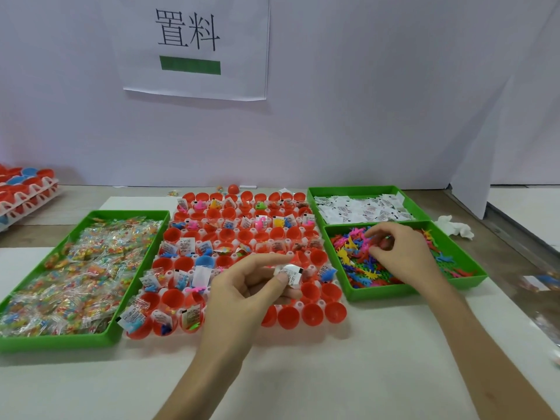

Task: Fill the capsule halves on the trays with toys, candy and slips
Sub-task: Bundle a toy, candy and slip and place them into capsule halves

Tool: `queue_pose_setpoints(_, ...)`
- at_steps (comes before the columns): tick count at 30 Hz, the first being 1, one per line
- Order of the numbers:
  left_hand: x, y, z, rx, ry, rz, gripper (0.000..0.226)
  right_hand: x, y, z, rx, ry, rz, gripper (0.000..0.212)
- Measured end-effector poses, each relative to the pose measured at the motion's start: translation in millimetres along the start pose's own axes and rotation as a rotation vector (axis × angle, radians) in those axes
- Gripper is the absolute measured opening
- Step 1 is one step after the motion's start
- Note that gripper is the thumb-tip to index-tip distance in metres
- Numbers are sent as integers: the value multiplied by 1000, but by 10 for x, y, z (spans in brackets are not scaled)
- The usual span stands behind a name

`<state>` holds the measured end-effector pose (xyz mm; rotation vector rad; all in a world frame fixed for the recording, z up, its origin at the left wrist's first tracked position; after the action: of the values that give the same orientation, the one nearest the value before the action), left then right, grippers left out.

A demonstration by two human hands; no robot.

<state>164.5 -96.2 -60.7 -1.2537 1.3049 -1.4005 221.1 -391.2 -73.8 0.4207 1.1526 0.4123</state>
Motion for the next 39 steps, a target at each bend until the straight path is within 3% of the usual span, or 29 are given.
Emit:
queue_pose_setpoints(8, 15, 17, -22, -14, 11, -37, 21, -23, -23, -18, -10, 42, 16, 21)
queue_pose_setpoints(17, 17, 37, -5, -27, 20, -28, 19, -153, -79, -21, 29, -96, 3, 17)
queue_pose_setpoints(20, 22, 41, 2, -26, 26, -22, 19, -289, -65, -24, 27, -236, 164, 13)
queue_pose_setpoints(22, 20, 42, 1, -26, 26, -27, 19, -326, -22, -40, 59, -291, 423, 15)
queue_pose_setpoints(27, -7, 22, 3, -8, 8, -35, 19, -209, 508, -92, -5, -145, 877, 12)
queue_pose_setpoints(32, -52, 5, 10, 29, -34, -22, 16, 6, 1108, -300, -85, 93, 1056, 4)
queue_pose_setpoints(39, -66, -48, -29, 129, -90, -1, 16, 367, 1351, -586, -6, 89, 1099, 11)
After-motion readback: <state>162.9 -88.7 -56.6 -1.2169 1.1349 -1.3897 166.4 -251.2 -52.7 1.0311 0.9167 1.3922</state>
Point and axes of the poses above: each hand's wrist, its own z-axis towards the middle knuckle, its own x-axis out of the palm, y = z × x, the point moved 7 cm from there along z, towards the middle knuckle, and after that the axes turned 11 degrees about -x, right-handed, at the moved point
